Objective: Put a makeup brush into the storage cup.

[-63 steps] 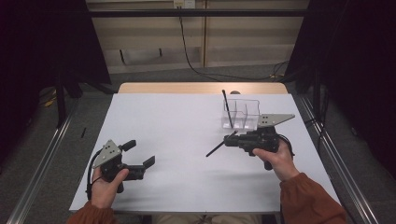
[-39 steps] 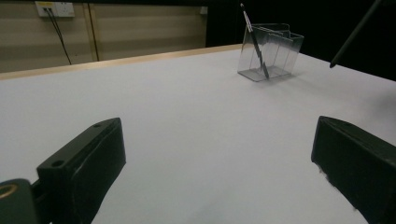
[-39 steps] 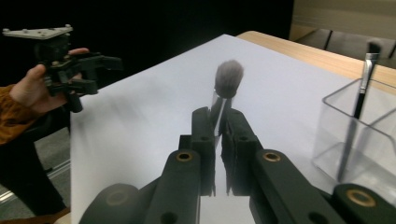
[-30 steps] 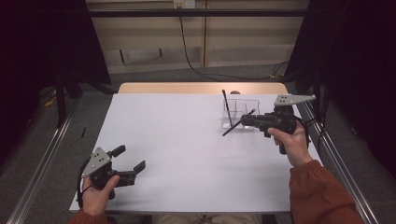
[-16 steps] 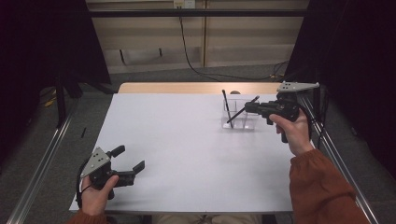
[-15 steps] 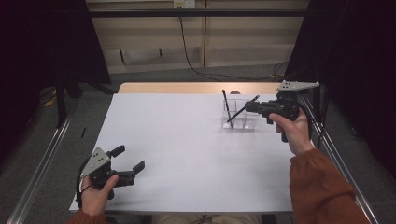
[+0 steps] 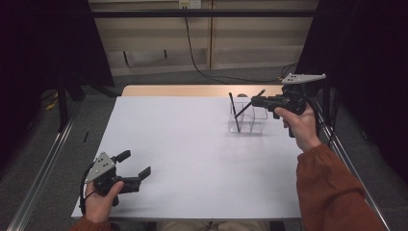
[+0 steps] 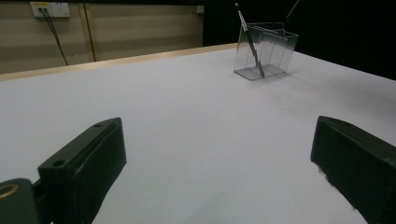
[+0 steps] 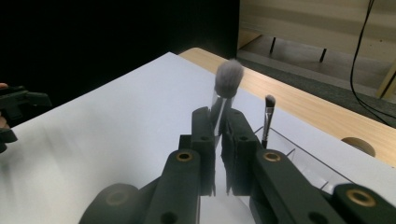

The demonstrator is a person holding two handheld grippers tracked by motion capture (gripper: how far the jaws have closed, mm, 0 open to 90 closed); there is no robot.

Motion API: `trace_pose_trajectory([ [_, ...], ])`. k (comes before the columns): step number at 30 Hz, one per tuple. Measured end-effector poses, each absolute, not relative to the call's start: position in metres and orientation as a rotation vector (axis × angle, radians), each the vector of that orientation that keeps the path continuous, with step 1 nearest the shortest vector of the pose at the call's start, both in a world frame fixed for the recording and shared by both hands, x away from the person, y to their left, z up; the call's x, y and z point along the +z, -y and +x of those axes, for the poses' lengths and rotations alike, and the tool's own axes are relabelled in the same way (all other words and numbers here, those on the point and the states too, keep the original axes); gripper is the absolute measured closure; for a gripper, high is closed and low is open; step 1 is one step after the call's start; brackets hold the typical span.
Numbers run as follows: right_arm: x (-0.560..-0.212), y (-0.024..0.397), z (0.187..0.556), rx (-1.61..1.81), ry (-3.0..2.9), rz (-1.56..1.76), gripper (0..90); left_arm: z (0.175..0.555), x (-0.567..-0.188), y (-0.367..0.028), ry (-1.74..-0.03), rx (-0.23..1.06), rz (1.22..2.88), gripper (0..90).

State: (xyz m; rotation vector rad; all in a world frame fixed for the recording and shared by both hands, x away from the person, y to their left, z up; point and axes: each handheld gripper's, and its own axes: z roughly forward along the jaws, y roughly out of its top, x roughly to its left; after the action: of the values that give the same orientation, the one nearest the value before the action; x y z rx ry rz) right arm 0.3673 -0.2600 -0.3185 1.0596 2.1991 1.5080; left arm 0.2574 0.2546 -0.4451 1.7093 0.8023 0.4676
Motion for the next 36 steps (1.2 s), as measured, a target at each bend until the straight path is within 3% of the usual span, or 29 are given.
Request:
trace_pose_trajectory([
  [18, -0.314, 0.251, 0.394, 1.417, -2.194, 1.108, 83.7, 0.257, -0.445, -0.254, -0.79, 0.482, 1.725, 3.4],
  [36, -0.332, 0.245, 0.415, 1.297, -2.244, 1.2, 83.7, 0.258, -0.445, -0.254, -0.788, 0.485, 1.732, 3.4],
])
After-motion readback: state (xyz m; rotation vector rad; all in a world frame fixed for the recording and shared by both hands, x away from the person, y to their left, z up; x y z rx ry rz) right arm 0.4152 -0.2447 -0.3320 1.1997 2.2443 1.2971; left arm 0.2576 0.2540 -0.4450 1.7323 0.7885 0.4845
